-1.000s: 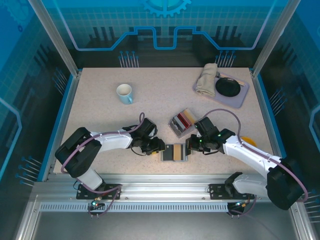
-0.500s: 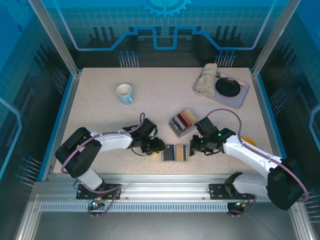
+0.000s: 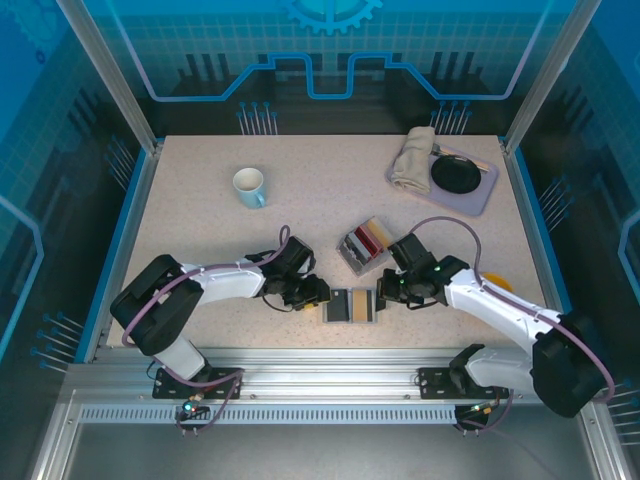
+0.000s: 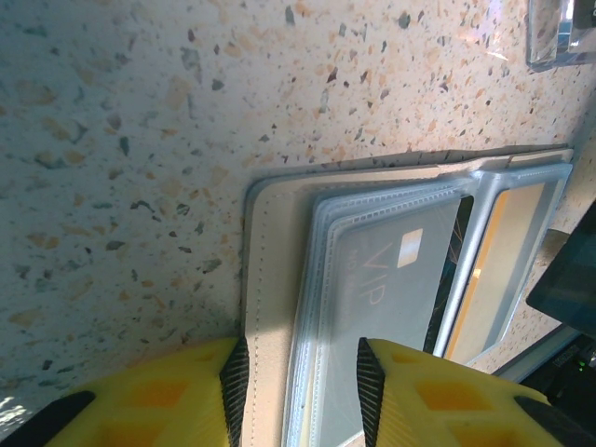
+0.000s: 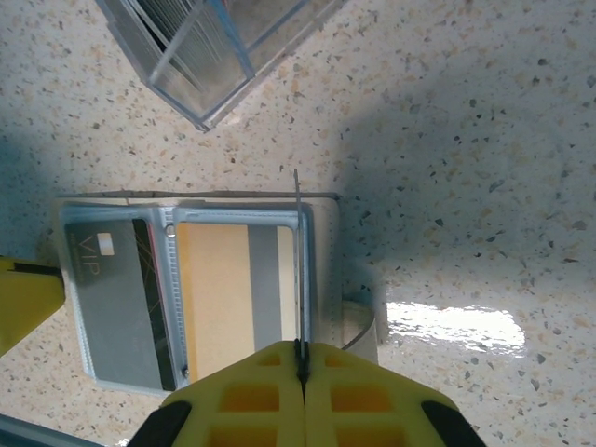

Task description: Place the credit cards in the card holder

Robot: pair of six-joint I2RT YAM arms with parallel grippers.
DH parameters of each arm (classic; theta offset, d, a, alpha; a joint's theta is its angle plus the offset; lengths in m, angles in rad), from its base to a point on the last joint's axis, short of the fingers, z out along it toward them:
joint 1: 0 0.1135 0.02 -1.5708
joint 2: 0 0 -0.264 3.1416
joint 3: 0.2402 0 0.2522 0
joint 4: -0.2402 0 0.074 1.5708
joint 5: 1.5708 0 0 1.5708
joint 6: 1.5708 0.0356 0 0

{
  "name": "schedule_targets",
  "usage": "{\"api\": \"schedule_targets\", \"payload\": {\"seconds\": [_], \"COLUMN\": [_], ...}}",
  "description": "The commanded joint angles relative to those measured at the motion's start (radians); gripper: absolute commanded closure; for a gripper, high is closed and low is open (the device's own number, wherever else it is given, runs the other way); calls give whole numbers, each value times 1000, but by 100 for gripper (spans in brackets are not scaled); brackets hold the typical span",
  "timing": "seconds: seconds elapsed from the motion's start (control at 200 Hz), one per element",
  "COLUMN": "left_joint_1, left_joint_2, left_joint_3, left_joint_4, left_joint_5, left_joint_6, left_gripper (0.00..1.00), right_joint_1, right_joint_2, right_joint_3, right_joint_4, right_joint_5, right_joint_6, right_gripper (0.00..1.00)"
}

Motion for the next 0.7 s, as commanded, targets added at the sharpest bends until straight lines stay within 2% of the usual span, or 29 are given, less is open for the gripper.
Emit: {"api": "schedule_targets", "payload": {"seconds": [0.0, 0.1, 0.325, 0.58, 0.695], "left_joint_1": [-8, -8, -7, -7, -7], "left_joint_2": [-2, -3, -7, -7, -10], "left_joint_3": [-5, -6, -6, -3, -2], "left_joint_4": [-2, -2, 0, 3, 3], "left_joint_5": [5, 6, 8, 9, 6], "left_joint_6": [-11, -10, -11, -12, -14], "left_gripper": [61, 61, 62, 63, 63], "right_joint_1": [2, 3, -4, -14, -7], "right_joint_2": [19, 27, -11, -53, -57], "right_joint_3": [-10, -15, -37, -20, 6], "right_joint_4": [7, 17, 105, 105, 2], "right_joint_5": [8, 7, -83, -117, -8], "right_joint_6": [-4, -6, 26, 16, -8], "right_gripper": [95, 95, 95, 94, 94]}}
